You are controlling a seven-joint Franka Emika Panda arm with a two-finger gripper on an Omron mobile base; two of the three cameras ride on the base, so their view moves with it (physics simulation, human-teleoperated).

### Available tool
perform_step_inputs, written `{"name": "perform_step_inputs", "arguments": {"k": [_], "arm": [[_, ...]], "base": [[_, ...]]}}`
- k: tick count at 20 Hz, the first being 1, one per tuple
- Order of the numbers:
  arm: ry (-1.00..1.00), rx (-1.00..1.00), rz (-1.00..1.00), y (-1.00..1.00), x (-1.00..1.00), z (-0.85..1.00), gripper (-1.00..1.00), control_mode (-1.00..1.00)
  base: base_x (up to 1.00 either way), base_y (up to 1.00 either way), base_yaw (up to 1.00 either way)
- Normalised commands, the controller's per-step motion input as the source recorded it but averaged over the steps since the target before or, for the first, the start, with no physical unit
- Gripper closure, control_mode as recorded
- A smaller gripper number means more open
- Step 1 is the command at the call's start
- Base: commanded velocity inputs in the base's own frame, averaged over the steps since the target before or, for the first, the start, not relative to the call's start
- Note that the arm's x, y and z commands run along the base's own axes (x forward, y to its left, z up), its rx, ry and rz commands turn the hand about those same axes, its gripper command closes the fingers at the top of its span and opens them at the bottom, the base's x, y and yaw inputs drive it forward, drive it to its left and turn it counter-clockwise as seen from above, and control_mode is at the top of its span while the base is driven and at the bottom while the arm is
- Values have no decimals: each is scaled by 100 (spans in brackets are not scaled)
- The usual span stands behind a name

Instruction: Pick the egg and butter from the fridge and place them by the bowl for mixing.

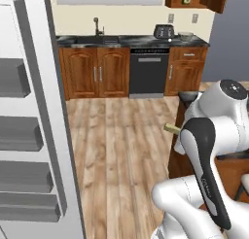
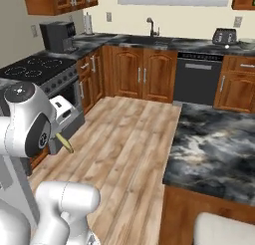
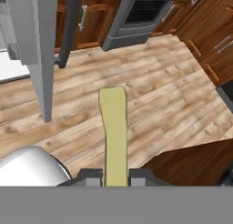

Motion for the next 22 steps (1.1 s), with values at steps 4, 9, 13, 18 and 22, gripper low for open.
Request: {"name": "perform_step_inputs", "arguments": {"k": [4, 9, 13, 18, 22], "arm": [[0, 0, 0, 0, 0, 0, 100, 100], [0, 0, 0, 0, 0, 0, 100, 100], [0, 0, 0, 0, 0, 0, 100, 100], [0, 0, 0, 0, 0, 0, 100, 100], [0, 0, 0, 0, 0, 0, 100, 100]], "base": [[82, -10, 0], [85, -6, 0], [88, -5, 0], [89, -6, 0], [88, -5, 0]]}}
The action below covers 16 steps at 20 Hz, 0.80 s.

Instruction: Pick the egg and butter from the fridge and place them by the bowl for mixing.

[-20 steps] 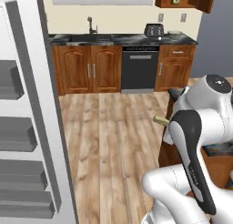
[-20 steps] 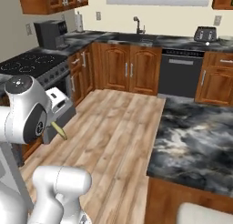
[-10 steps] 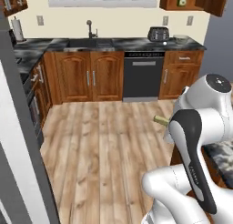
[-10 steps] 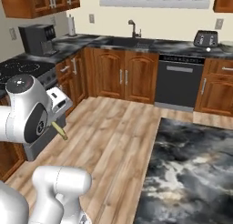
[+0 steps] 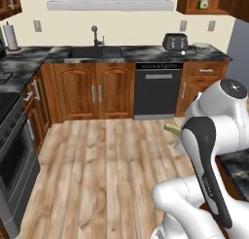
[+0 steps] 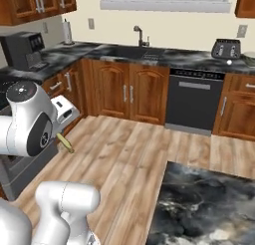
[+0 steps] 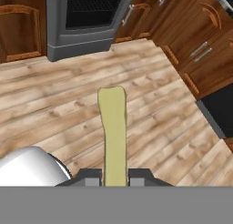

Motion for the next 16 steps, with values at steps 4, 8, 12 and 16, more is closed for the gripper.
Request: {"name": "perform_step_inputs", "arguments": {"k": [4, 8, 12, 16], "arm": [[0, 0, 0, 0, 0, 0, 100, 100], [0, 0, 0, 0, 0, 0, 100, 100], [0, 0, 0, 0, 0, 0, 100, 100], [0, 0, 0, 0, 0, 0, 100, 100]], "base": [[86, -4, 0], [85, -6, 0], [83, -6, -4], [79, -1, -16]]}}
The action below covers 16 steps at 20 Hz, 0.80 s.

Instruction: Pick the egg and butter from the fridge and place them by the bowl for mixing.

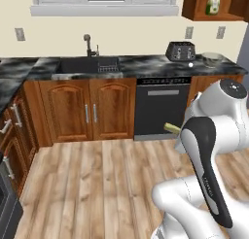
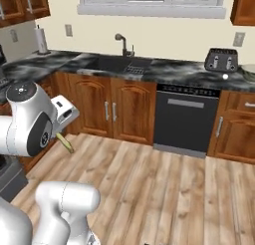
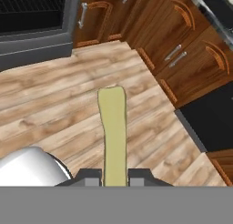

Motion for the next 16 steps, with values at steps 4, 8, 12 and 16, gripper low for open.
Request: {"name": "perform_step_inputs", "arguments": {"k": [4, 8, 12, 16], "arm": [[0, 0, 0, 0, 0, 0, 100, 100], [0, 0, 0, 0, 0, 0, 100, 100], [0, 0, 0, 0, 0, 0, 100, 100], [0, 0, 0, 0, 0, 0, 100, 100]], "base": [[73, 0, -25], [72, 0, -26], [71, 0, -28], [68, 0, -31]]}}
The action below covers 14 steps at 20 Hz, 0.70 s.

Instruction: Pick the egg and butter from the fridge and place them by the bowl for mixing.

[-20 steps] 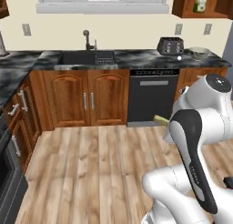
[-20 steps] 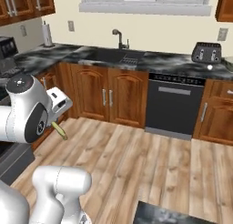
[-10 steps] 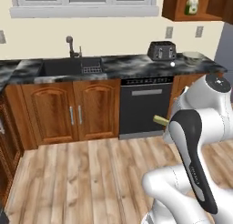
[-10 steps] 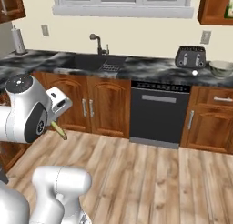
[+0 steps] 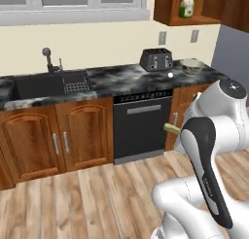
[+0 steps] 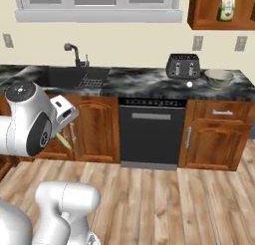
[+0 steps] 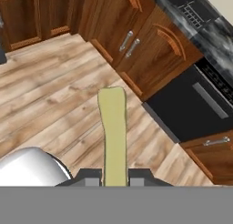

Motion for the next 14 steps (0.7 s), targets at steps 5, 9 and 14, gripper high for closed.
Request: {"name": "perform_step_inputs", "arguments": {"k": [5, 9, 14], "arm": [[0, 0, 0, 0, 0, 0, 100, 100], [0, 0, 0, 0, 0, 0, 100, 100], [0, 0, 0, 0, 0, 0, 100, 100]], "base": [[57, 0, -44], [45, 0, -56], [48, 0, -52]]}}
